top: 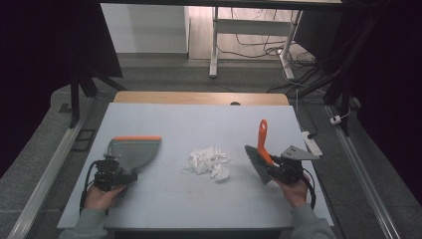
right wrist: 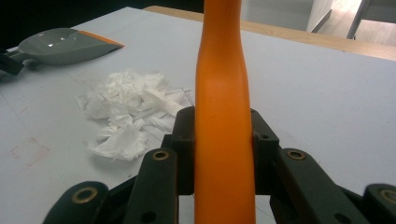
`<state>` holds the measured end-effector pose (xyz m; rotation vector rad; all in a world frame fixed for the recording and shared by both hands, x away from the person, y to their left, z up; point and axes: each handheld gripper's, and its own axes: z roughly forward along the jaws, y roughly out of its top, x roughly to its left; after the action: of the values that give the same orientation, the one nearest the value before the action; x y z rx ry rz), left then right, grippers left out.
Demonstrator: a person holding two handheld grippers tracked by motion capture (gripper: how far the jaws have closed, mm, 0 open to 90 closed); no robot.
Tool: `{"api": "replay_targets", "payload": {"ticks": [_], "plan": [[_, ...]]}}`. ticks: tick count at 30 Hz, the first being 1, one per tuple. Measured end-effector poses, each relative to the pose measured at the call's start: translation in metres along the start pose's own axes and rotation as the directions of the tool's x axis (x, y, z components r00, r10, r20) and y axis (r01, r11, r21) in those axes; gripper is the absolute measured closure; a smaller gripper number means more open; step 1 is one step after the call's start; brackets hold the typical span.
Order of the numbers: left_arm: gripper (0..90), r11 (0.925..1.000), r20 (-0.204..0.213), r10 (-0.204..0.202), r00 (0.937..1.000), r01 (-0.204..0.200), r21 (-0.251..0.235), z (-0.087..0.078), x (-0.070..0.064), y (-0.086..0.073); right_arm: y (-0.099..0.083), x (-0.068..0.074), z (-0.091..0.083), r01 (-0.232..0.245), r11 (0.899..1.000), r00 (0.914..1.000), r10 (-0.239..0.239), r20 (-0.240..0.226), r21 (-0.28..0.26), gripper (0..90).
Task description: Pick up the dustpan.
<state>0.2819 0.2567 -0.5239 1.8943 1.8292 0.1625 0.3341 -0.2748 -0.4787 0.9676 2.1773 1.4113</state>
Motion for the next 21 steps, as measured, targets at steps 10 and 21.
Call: {"api": "replay_targets", "payload": {"ticks": [10,21], "plan": [[50.6,0.9993,0.043,-0.018,0.9989,0.019,-0.034,0.0004,0.0046,-0.0006,0.0000,0.0001,0.0001,0.004,1.000,1.0000,-0.004,0.003,0.002,70.2],[59.8,0.9982,0.062,-0.026,0.9977,0.029,-0.053,-0.0005,0.0063,-0.0008,-0.0004,0.0003,0.0010,0.003,1.000,1.0000,-0.003,0.000,0.006,70.2]]}}
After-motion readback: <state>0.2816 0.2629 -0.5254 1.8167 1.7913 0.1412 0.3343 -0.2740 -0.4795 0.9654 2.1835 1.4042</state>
